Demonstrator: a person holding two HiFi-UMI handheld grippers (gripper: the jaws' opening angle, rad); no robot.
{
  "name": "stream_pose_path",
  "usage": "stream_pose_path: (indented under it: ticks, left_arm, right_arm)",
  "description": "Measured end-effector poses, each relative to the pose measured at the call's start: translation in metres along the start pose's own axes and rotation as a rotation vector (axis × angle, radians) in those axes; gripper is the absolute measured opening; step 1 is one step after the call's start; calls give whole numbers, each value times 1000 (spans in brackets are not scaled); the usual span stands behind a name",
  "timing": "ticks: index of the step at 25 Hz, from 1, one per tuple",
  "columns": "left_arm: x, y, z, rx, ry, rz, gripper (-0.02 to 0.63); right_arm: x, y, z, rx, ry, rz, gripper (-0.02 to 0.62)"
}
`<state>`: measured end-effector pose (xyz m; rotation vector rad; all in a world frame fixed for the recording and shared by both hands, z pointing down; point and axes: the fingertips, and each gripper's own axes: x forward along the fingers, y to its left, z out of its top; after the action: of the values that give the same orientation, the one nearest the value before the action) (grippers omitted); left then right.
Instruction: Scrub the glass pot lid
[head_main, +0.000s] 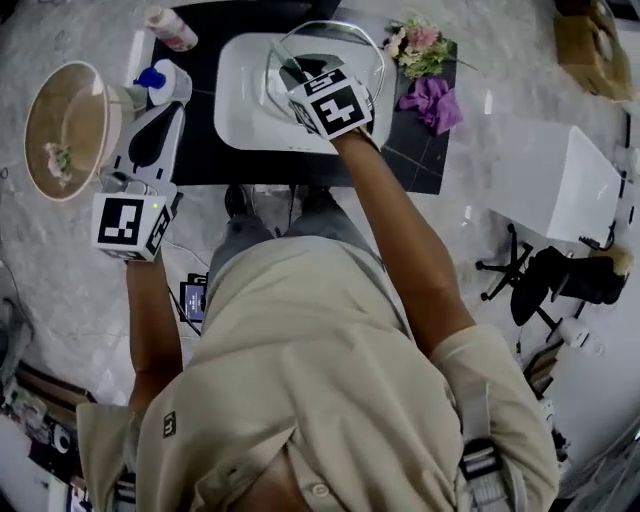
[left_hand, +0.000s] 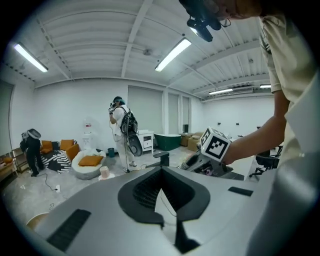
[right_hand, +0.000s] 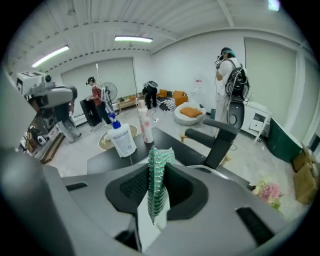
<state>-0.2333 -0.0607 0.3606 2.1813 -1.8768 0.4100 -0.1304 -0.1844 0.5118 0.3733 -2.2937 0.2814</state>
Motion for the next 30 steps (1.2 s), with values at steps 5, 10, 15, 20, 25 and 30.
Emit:
stream_pose_path:
  ticks: [5, 10, 15, 20, 25, 30]
  left_arm:
    - [11, -20, 23, 66, -34, -75, 15]
    - [6, -51, 37, 103, -19, -113, 15]
    - [25, -79, 68, 142, -81, -204, 15]
    - [21, -93, 81, 158, -114, -249, 15]
    - [4, -95, 79, 152, -101, -247, 15]
    - [-8, -96, 63, 122, -93, -246, 15]
  right_arm:
    - [-74, -17, 29, 67, -164, -65, 92]
    - [-152, -18, 44, 90, -325, -82, 92]
    - [-236, -28, 57, 138, -495, -127, 91]
    - [-295, -16, 57, 174, -612, -152, 91]
    - [-348, -3, 55, 200, -716, -180, 80]
    - [-365, 3, 44, 221, -721, -187, 80]
